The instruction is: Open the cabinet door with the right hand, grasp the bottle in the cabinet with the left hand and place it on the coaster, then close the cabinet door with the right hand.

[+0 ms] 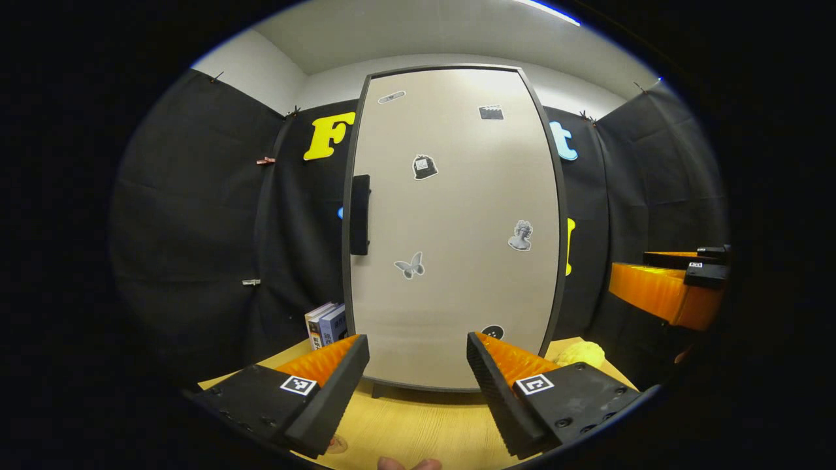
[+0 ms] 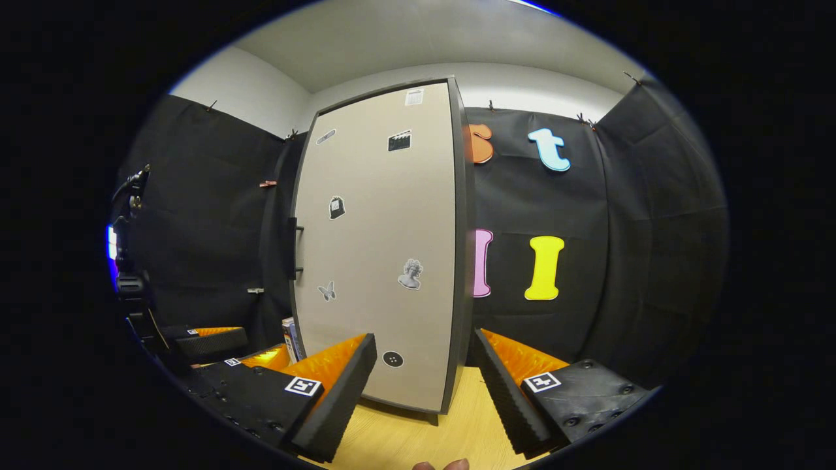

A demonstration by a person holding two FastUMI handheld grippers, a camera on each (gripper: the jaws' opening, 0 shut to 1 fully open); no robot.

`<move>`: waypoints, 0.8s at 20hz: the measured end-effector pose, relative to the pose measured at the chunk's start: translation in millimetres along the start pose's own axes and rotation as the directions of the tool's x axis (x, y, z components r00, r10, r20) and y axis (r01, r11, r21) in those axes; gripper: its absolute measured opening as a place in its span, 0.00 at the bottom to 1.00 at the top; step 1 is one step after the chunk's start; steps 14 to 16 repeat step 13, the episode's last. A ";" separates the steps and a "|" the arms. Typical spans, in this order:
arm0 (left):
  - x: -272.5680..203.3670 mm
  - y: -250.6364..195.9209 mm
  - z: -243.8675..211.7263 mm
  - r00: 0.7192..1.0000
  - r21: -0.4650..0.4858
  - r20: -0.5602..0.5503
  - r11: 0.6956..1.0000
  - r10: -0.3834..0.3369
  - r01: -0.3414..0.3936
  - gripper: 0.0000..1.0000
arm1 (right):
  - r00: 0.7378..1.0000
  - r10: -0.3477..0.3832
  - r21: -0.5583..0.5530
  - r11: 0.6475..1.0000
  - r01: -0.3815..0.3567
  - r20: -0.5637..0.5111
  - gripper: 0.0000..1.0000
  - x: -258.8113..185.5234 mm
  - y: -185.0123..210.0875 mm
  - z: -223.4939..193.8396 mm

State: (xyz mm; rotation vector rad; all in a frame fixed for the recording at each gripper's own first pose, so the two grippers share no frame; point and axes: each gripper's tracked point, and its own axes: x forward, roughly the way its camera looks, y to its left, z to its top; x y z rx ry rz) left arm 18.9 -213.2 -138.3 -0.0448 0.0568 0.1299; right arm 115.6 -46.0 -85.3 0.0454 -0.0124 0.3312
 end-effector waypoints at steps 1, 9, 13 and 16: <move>-0.8 -0.8 0.8 1.000 0.001 0.001 1.000 -0.001 0.001 0.95 | 1.000 -0.001 0.000 1.000 0.001 -0.002 0.96 -0.5 -1.0 -1.1; -9.1 -5.8 5.1 1.000 -0.007 0.013 1.000 -0.008 0.008 0.95 | 1.000 -0.009 -0.002 1.000 0.009 -0.002 0.96 -8.3 -4.8 -0.5; -12.8 -7.9 7.8 1.000 -0.005 0.019 1.000 -0.008 0.008 0.95 | 1.000 -0.008 -0.002 1.000 0.008 0.002 0.96 -12.2 -4.6 1.7; -12.8 -7.9 7.8 1.000 -0.005 0.019 1.000 -0.008 0.008 0.95 | 1.000 -0.008 -0.002 1.000 0.008 0.002 0.96 -12.2 -4.6 1.7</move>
